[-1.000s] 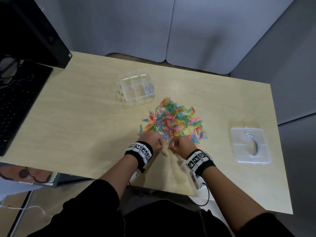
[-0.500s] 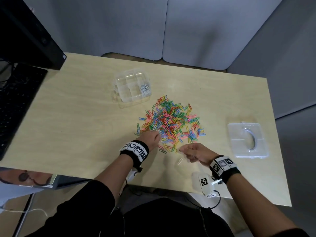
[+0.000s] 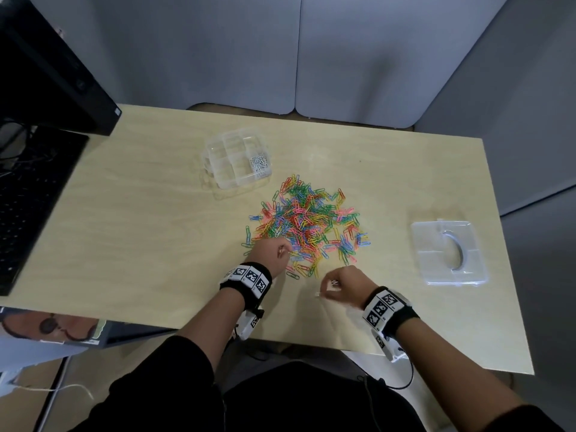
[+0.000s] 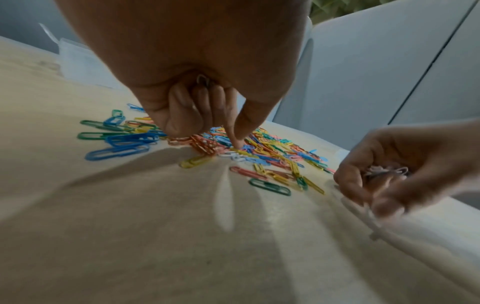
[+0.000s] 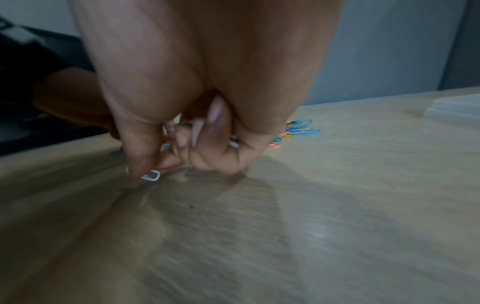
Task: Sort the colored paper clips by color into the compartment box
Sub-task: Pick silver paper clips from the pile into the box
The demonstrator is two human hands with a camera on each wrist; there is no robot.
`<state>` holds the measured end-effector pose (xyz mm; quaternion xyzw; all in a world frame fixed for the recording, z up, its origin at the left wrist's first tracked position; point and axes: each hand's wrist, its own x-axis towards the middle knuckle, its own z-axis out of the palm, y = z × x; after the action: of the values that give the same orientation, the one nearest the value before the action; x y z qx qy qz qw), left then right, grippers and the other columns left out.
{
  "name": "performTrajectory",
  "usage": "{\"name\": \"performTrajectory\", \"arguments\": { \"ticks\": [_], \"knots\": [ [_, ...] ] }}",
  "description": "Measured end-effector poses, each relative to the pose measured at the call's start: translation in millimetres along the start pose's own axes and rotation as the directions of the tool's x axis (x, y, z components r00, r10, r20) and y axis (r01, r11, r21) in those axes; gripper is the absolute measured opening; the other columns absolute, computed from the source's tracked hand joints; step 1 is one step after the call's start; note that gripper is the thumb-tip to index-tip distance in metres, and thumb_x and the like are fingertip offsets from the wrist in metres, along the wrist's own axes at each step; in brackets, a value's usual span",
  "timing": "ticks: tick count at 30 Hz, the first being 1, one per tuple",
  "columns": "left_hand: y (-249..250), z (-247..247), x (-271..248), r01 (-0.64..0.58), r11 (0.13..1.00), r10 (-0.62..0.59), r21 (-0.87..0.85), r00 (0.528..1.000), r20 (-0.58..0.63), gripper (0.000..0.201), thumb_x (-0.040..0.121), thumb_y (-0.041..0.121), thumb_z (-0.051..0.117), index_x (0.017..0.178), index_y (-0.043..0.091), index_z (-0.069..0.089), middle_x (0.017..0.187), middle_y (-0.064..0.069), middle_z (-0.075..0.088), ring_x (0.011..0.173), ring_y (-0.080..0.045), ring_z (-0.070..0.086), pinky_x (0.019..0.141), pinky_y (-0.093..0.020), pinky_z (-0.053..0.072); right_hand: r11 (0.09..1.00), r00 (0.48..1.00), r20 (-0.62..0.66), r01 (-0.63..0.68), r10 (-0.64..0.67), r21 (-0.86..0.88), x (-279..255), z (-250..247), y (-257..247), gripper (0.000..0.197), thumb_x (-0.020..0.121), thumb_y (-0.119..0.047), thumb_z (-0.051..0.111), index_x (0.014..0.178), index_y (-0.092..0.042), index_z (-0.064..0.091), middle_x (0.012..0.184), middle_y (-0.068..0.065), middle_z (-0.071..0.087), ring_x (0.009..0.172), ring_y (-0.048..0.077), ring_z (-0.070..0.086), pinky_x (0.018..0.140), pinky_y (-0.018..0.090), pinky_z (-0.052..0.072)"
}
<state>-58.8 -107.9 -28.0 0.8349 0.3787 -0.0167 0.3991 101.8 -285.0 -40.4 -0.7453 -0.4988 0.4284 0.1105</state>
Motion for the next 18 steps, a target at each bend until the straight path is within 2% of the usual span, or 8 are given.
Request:
{"name": "performTrajectory", "arguments": {
  "ticks": [3,5,6,8,13,16,17,18],
  "knots": [
    [2,1,-1,-0.046,0.997,0.048,0.069,0.998,-0.031,0.010,0.082,0.017,0.070,0.091,0.016,0.074,0.071,0.007,0.059,0.064,-0.012,0.053,0.062,-0.021,0.039,0.923,0.997,0.033,-0.079,0.072,0.376,-3,-3,-5,0.011,0.091,-0.024,0.069,0.084,-0.017,0.070,0.067,-0.002,0.063,0.054,0.010,0.054,0.054,0.022,0.045],
    [5,1,-2,-0.058,0.995,0.060,0.081,0.998,-0.023,0.010,0.082,0.019,0.073,0.091,0.014,0.076,0.079,0.002,0.068,0.071,-0.014,0.059,0.065,-0.021,0.044,0.624,0.983,0.160,-0.180,0.089,0.760,-5,-4,-10,0.010,0.096,-0.012,0.062,0.087,-0.008,0.064,0.070,0.006,0.060,0.054,0.013,0.051,0.046,0.021,0.041],
    [5,2,-1,-0.059,0.995,0.060,0.079,0.998,-0.020,0.011,0.083,0.019,0.073,0.091,0.013,0.077,0.083,0.000,0.071,0.073,-0.015,0.061,0.067,-0.021,0.046,0.456,0.977,0.202,-0.210,0.066,0.865,-5,-4,-12,0.008,0.096,-0.007,0.060,0.088,-0.006,0.061,0.074,0.009,0.060,0.056,0.013,0.052,0.045,0.020,0.040],
    [3,1,-1,-0.029,0.997,0.030,0.067,0.999,-0.016,0.012,0.085,0.020,0.072,0.094,0.013,0.075,0.087,-0.001,0.071,0.075,-0.014,0.060,0.068,-0.020,0.044,0.268,0.969,0.244,-0.241,0.022,0.933,-4,-6,-19,0.005,0.094,-0.001,0.058,0.092,-0.005,0.060,0.080,0.010,0.059,0.057,0.011,0.052,0.045,0.016,0.040],
    [-9,-11,1,0.068,0.995,-0.074,-0.077,0.993,-0.087,0.012,0.084,0.024,0.073,0.092,0.015,0.077,0.082,0.002,0.071,0.074,-0.012,0.063,0.070,-0.024,0.051,0.045,0.966,0.257,-0.257,0.009,0.965,12,-7,-34,0.032,0.090,-0.002,0.057,0.121,0.000,0.062,0.078,0.007,0.059,0.058,0.010,0.053,0.052,0.017,0.045],
    [-21,-23,4,0.113,0.992,-0.121,-0.057,0.982,-0.145,0.007,0.081,0.024,0.077,0.082,0.017,0.077,0.078,0.002,0.072,0.066,-0.008,0.058,0.068,-0.021,0.048,-0.074,0.958,0.278,-0.273,0.076,0.959,26,-7,-45,0.019,0.097,-0.014,0.055,0.108,-0.003,0.065,0.077,0.005,0.057,0.059,0.012,0.053,0.053,0.019,0.046],
    [-24,-26,4,0.124,0.990,-0.132,-0.060,0.979,-0.157,0.006,0.079,0.023,0.079,0.077,0.020,0.075,0.078,0.003,0.072,0.067,-0.008,0.060,0.070,-0.021,0.050,-0.042,0.952,0.277,-0.274,0.130,0.961,30,-6,-49,0.015,0.098,-0.019,0.057,0.099,-0.007,0.066,0.072,0.003,0.055,0.055,0.011,0.049,0.049,0.019,0.042],
    [-28,-28,5,0.127,0.990,-0.136,-0.062,0.975,-0.174,0.010,0.076,0.023,0.082,0.072,0.023,0.073,0.081,0.005,0.073,0.072,-0.009,0.063,0.073,-0.023,0.052,0.064,0.949,0.242,-0.260,0.204,0.964,36,-4,-50,0.016,0.096,-0.024,0.061,0.089,-0.011,0.066,0.066,0.000,0.052,0.052,0.011,0.044,0.046,0.019,0.037]
  ]
}}
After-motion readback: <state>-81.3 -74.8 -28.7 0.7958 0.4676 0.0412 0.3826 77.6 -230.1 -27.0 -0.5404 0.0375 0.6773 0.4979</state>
